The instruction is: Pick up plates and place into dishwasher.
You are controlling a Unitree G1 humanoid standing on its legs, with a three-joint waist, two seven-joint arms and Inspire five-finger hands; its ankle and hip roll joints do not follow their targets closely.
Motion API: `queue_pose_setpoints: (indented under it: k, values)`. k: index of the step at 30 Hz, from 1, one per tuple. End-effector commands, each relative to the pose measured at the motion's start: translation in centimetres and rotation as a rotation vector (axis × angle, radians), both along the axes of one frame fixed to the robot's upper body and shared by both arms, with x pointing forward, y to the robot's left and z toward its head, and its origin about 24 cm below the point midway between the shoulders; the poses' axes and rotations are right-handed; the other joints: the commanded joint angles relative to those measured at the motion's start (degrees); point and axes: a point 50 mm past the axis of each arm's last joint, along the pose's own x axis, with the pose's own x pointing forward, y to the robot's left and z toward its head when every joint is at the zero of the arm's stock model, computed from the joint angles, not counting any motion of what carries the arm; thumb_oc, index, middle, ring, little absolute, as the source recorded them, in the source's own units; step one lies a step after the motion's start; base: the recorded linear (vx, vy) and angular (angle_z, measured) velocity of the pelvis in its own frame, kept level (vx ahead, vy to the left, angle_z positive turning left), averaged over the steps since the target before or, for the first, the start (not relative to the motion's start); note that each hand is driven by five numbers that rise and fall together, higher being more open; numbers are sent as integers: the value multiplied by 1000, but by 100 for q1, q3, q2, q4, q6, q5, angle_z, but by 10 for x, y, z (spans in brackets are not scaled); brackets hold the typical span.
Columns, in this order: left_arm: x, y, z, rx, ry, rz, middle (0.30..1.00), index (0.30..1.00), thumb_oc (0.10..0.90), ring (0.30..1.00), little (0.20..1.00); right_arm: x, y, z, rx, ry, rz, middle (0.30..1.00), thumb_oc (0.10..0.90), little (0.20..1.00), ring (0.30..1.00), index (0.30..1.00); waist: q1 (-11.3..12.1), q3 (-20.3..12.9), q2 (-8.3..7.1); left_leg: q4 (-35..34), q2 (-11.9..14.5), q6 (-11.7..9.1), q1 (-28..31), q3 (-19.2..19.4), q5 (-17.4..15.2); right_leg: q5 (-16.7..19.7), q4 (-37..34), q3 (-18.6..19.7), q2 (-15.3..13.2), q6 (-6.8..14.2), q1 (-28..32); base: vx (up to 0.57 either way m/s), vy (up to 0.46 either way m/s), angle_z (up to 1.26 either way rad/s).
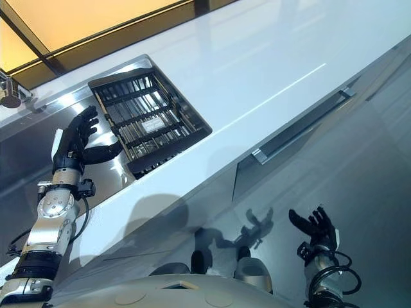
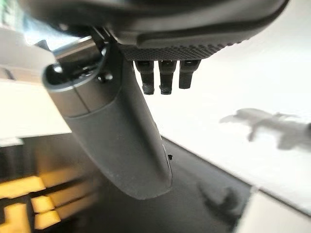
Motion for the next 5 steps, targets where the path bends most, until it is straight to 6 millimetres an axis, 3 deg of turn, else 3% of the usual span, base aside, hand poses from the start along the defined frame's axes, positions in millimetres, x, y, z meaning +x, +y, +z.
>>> queue_pose_setpoints:
  k: [1,5]
  values:
    - [11,-12,24,-62,-172,-29,900,900,800,900,900,6,-15,6,-108,72,178,900,800,900,900,900,29,-197,1,56,-376,83,-326,159,-292,-315,383,174,293,194,-301,0,0,0]
    - [12,-15,29,-55,-183,-52,900,900,800,900,900,-2,-8,-3,-96,174,306,900,800,900,900,900,82,-243,-15,60,-375,72,-336,116,-280,-332,369,139,289,192,-267,-7,-17,6]
